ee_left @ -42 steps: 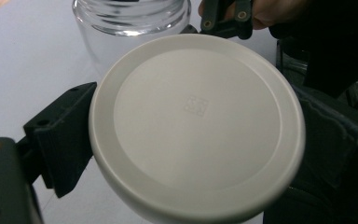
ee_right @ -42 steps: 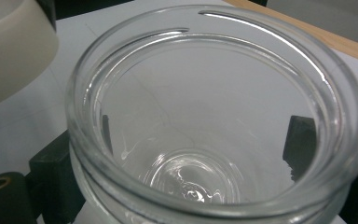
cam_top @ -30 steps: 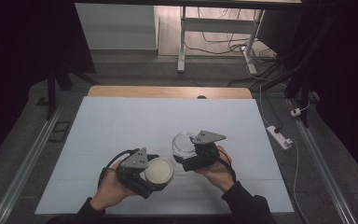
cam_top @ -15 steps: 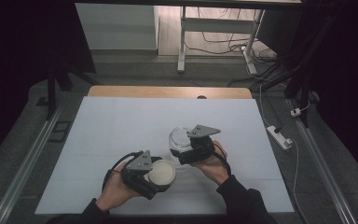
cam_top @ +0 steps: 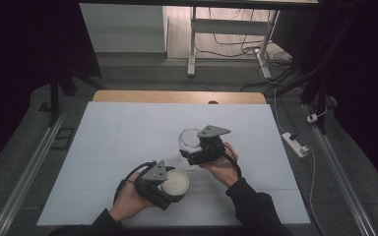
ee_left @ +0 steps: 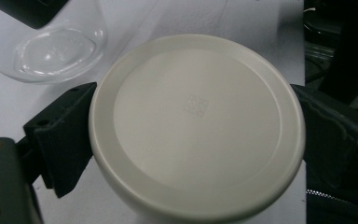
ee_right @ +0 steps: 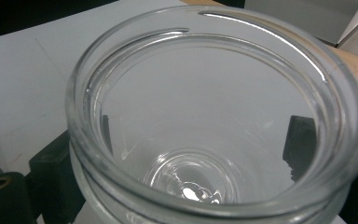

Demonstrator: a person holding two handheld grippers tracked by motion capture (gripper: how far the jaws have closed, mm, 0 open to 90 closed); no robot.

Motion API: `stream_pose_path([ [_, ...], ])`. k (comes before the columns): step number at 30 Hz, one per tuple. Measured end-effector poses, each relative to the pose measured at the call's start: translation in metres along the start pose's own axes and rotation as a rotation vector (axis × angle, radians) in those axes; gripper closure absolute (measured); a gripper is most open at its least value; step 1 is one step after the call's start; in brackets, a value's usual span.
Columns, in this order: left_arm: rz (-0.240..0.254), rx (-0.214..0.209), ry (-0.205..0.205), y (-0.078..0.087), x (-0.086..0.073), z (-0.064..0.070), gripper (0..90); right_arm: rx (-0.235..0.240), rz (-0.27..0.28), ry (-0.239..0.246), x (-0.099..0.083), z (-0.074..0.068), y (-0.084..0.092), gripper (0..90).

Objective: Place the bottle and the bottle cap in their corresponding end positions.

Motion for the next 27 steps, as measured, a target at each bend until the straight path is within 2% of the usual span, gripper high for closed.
stream_pose_path([
  [7,-0.002,0.001,0.019,-0.012,-0.002,-0.003,7.9,-0.010,-0.009,0.002,0.002,0.006,-0.010,6.0],
  [27,-0.033,0.050,0.019,-0.036,-0.008,-0.019,7.9,-0.027,-0.030,-0.003,0.008,0.021,-0.041,6.0],
])
Point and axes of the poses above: each handheld gripper's, and its own axes: y roughly backward along the jaws, x roughly out of its top, z roughly to its right, the point moved 4 cm from there along -y, roughly forward along the jaws, and after that the axes turned 8 degrees about y, right-handed, at the moved point
